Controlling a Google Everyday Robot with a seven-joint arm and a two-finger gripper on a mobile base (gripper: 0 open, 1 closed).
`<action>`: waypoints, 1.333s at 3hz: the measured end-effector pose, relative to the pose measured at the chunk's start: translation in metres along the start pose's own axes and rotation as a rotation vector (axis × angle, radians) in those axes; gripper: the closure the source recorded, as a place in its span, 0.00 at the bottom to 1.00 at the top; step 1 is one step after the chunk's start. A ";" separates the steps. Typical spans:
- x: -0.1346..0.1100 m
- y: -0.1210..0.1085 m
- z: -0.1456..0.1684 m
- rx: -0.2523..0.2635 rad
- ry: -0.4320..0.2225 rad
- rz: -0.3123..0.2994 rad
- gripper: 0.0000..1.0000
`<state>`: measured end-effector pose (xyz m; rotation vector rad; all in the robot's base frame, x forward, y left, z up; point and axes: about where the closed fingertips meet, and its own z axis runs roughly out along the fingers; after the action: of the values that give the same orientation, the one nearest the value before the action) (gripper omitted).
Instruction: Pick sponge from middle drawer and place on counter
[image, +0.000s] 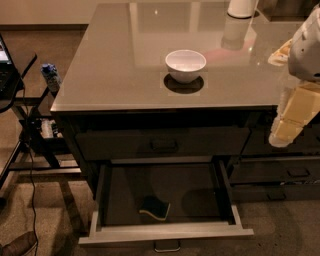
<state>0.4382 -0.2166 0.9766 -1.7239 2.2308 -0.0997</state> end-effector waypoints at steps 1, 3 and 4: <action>0.000 0.000 0.000 0.000 0.000 0.000 0.00; 0.003 0.050 0.054 -0.027 -0.006 0.074 0.00; 0.011 0.090 0.108 -0.088 0.004 0.128 0.00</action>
Offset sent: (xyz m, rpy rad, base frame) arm -0.0523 0.0252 -0.1204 0.0367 0.1595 -0.0670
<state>0.3831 -0.1879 0.8499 -1.6191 2.3746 0.0250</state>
